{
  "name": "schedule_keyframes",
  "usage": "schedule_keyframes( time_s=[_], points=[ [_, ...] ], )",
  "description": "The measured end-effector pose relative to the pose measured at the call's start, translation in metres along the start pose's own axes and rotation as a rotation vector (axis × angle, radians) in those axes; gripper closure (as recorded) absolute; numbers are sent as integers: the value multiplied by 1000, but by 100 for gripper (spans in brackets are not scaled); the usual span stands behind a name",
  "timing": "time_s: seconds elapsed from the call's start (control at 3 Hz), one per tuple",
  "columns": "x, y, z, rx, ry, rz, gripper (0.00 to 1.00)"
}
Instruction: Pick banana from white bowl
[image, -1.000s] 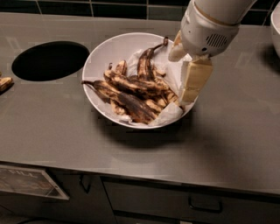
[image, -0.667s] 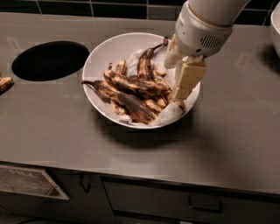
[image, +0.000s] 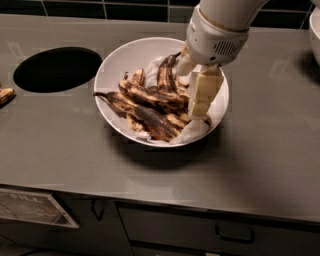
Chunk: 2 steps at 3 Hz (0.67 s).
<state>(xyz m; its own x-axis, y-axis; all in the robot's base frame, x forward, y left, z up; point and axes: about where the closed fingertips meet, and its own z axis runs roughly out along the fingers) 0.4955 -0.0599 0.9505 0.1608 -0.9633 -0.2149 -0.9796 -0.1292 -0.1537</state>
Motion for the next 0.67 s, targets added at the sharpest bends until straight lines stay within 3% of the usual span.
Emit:
schedule_keyframes(
  time_s=[0.33,0.67],
  points=[
    [-5,-2,6,-12,-3,-9,25],
    [-6,-4,13,-23,-12,-6,36]
  ],
)
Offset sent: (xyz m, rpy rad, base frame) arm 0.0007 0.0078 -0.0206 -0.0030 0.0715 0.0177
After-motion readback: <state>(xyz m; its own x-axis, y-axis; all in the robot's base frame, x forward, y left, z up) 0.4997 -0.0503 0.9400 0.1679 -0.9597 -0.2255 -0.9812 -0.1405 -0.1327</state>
